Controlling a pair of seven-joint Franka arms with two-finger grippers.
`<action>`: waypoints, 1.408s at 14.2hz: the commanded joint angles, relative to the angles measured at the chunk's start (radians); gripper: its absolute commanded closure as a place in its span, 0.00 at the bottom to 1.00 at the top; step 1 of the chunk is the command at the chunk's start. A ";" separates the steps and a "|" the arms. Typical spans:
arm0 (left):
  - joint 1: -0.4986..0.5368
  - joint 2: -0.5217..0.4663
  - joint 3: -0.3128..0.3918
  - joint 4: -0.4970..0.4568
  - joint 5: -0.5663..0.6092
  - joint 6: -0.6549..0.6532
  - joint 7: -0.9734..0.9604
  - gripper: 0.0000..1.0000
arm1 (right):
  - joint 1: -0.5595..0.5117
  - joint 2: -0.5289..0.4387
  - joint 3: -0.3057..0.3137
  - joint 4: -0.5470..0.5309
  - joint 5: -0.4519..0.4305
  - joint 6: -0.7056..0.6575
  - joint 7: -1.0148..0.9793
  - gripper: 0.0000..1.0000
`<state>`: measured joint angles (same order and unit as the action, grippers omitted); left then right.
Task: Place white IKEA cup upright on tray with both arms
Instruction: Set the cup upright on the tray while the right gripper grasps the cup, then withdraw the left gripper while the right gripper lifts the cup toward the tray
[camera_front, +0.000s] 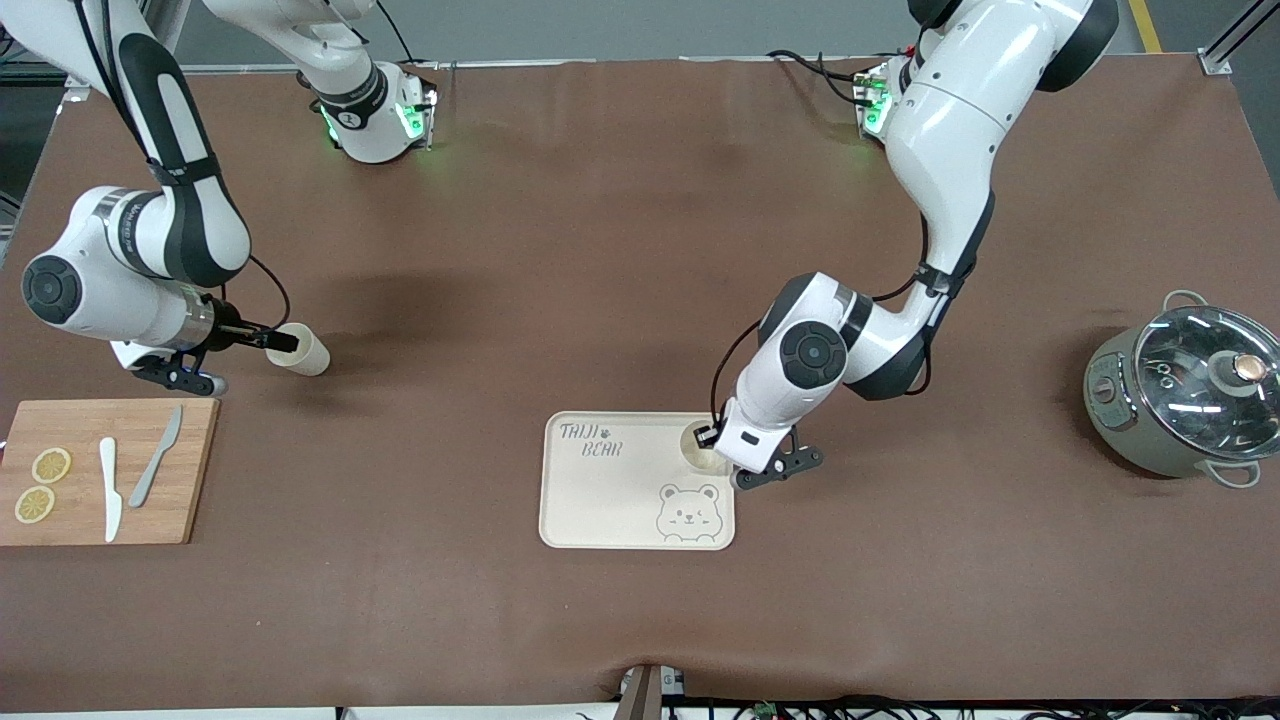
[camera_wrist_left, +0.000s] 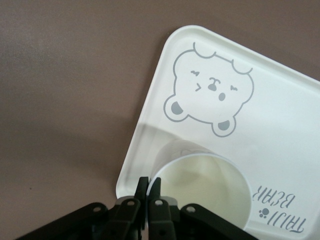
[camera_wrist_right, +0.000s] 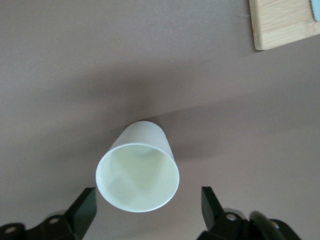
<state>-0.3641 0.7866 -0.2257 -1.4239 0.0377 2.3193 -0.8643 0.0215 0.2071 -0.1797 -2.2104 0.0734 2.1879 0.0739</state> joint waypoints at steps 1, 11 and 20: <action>-0.009 0.031 0.009 0.028 0.028 0.003 -0.018 1.00 | -0.015 -0.025 0.003 -0.086 -0.004 0.114 -0.009 0.13; 0.002 0.007 0.009 0.028 0.028 0.012 -0.016 0.00 | -0.043 -0.018 0.008 -0.088 -0.001 0.148 -0.046 1.00; 0.149 -0.211 0.003 0.026 0.028 -0.168 0.086 0.00 | 0.107 0.087 0.009 0.297 0.081 -0.132 0.190 1.00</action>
<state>-0.2326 0.6358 -0.2176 -1.3705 0.0395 2.1931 -0.7961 0.1055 0.2185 -0.1668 -2.0214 0.1031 2.0836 0.2180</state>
